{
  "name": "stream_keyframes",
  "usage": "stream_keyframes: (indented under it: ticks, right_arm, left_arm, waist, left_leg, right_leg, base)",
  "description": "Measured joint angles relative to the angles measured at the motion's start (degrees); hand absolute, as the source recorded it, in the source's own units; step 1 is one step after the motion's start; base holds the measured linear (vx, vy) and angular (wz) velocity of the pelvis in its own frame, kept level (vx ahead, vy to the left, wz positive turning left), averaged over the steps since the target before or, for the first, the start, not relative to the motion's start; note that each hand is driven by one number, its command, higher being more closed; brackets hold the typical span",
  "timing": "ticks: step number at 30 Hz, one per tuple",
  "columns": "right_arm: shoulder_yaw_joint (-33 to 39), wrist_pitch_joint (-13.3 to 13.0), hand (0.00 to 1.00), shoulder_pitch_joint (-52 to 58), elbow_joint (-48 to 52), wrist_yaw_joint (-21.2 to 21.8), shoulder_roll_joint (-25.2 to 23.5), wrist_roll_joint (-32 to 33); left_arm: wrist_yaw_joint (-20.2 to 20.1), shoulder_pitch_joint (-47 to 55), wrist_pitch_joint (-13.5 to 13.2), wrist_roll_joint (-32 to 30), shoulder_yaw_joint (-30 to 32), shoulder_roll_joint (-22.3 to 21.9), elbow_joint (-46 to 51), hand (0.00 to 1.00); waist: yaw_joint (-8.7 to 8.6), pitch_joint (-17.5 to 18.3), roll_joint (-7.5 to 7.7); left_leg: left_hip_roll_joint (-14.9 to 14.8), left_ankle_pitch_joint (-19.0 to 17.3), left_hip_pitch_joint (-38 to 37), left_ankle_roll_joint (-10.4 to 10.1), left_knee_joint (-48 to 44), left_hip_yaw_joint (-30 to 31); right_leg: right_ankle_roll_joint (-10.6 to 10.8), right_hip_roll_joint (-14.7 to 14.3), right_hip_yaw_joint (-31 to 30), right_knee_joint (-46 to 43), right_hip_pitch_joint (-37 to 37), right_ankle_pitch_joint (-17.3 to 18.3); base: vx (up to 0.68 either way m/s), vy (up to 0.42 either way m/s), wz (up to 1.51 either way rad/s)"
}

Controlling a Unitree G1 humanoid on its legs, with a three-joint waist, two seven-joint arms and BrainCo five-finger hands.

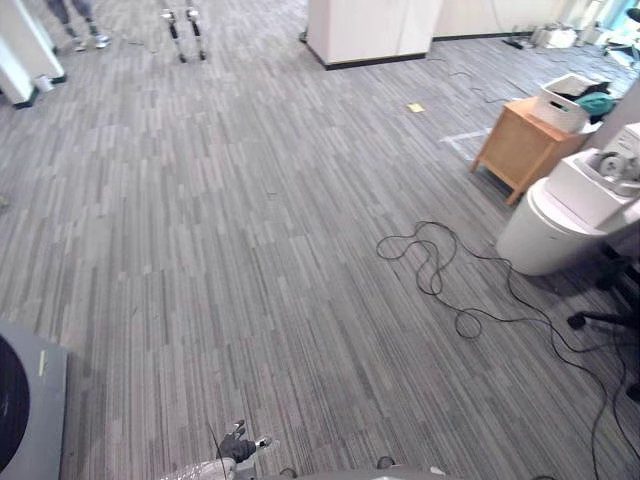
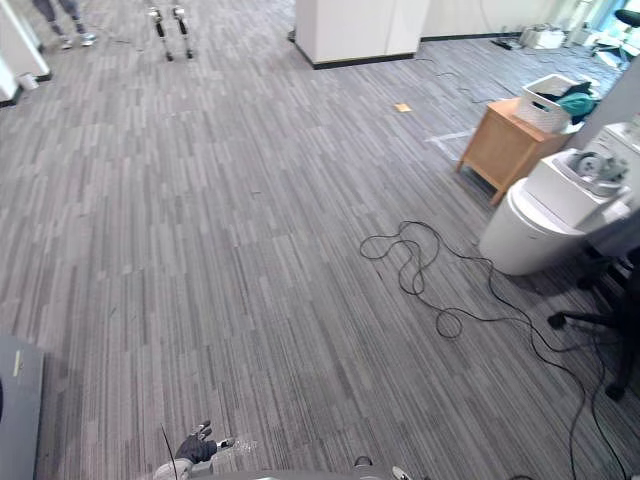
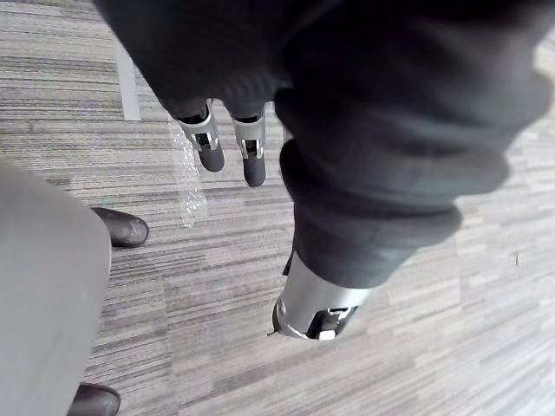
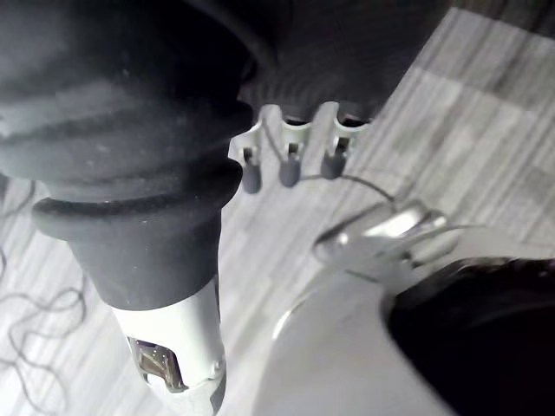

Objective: Organize washtable

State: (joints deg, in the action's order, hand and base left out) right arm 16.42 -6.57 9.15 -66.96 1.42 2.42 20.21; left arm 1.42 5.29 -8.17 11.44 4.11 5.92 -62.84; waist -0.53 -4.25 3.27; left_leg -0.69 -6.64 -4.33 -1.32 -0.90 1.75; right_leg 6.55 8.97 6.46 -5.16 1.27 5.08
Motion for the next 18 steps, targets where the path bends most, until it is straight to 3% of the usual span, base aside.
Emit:
stream_keyframes:
  ticks: [4, 9, 11, 12, 13, 14, 15, 16, 17, 18]
  right_arm:
    - [-2.83, -1.3, 0.0, -2.27, 0.86, 0.0, 0.06, -0.05]
    - [-5.79, -1.83, 0.0, -4.14, 0.74, -0.02, -0.46, -0.62]
    - [-5.68, -1.83, 0.0, -4.8, 0.78, -0.06, -1.23, -0.7]
    - [-5.55, -1.85, 0.0, -4.92, 0.86, -0.06, -1.44, -0.78]
    - [-5.53, -1.84, 0.0, -4.89, 0.88, -0.05, -1.46, -0.9]
    - [-5.55, -1.85, 0.0, -4.63, 0.96, -0.05, -0.81, -1.5]
    - [-5.75, -1.84, 0.0, -4.89, 2.39, 0.11, -0.21, -1.73]
    - [-5.68, -1.93, 0.0, -4.89, 3.3, 0.09, -0.27, -1.74]
    - [-5.69, -2.08, 0.0, -4.82, 3.99, 0.11, -0.37, -1.81]
    - [-5.77, -2.01, 0.0, -4.84, 4.23, 0.16, -0.38, -1.83]
  left_arm:
    - [0.15, 0.13, -0.39, 0.79, 0.11, -0.13, 0.53, 0.0]
    - [0.2, 0.01, -1.23, 0.73, 0.1, -0.04, 0.54, 0.0]
    - [0.2, -0.41, -1.2, 0.7, 0.52, 0.51, 1.36, 0.0]
    - [0.13, -0.25, -1.22, 0.65, 0.5, 0.86, 2.35, 0.0]
    - [0.11, -0.24, -1.22, 0.59, 0.42, 1.06, 2.73, 0.0]
    - [0.05, -0.35, -1.22, 0.48, 0.02, 1.11, 3.27, 0.0]
    - [0.1, -0.49, -1.21, 0.1, -0.12, 1.22, 3.78, 0.0]
    - [0.07, -0.44, -1.2, -0.08, -0.18, 1.61, 3.79, 0.0]
    - [0.06, -1.09, -0.97, -1.08, -0.25, 2.17, 3.78, 0.0]
    - [0.11, -1.17, -0.75, -1.66, -0.39, 3.04, 3.72, 0.0]
  waist:
    - [1.31, -0.28, 0.43]
    - [1.38, -0.86, 1.26]
    - [1.39, -2.2, 2.29]
    - [1.53, -2.97, 3.61]
    - [1.57, -3.03, 3.82]
    - [1.4, -3.28, 3.49]
    - [1.62, -4.5, 2.78]
    - [1.53, -5.28, 1.76]
    - [1.38, -5.51, 1.68]
    - [1.76, -5.78, 2.05]
  left_leg:
    - [-0.38, 0.28, 0.02, -0.46, 0.02, 1.38]
    - [-0.14, 0.17, 0.43, -0.49, -0.74, 1.09]
    - [0.88, -2.46, 2.4, 0.48, -5.46, 0.48]
    - [1.91, -5.27, 4.22, 1.47, -9.99, -0.13]
    - [2.26, -6.79, 5.13, 2.25, -12.53, -0.92]
    - [2.15, -10.32, 6.24, 3.2, -16.86, -1.3]
    - [1.58, -12.8, 6.75, 3.42, -20.4, -1.7]
    - [1.17, -13.32, 6.67, 3.67, -21.23, -1.59]
    - [0.09, -13.95, 5.67, 4.32, -21.5, -1.5]
    - [-0.77, -14.41, 4.87, 4.29, -21.29, -1.54]
  right_leg:
    - [-0.66, -0.27, 1.27, -0.7, 0.63, 0.7]
    - [-0.64, 0.29, 1.33, -1.91, 0.39, 0.85]
    - [0.44, 2.12, 1.19, -5.63, -0.99, 3.36]
    - [2.04, 3.61, 1.21, -9.02, -2.27, 5.87]
    - [3.25, 4.39, 1.28, -10.52, -2.58, 6.82]
    - [4.51, 4.84, 0.28, -16.34, -4.01, 7.39]
    - [3.86, 4.22, -4.16, -28.5, -9.65, 5.52]
    - [3.57, 3.46, -6.16, -34.23, -12.58, 2.7]
    - [3.78, 1.36, -8.84, -43.32, -18.24, 1.58]
    - [3.15, 0.22, -8.95, -46.03, -20.78, 4.16]
  base:
    - [0.03, -0.033, 0.25]
    - [-0.02, 0.001, 0.05]
    - [-0.09, 0.067, 0.08]
    - [-0.08, 0.075, 0.11]
    - [-0.05, 0.12, 0.16]
    - [-0.03, 0.15, 0.04]
    - [-0.03, 0.181, 0.02]
    - [0.0, 0.171, -0.06]
    - [0.06, 0.127, -0.04]
    - [0.14, 0.119, -0.07]
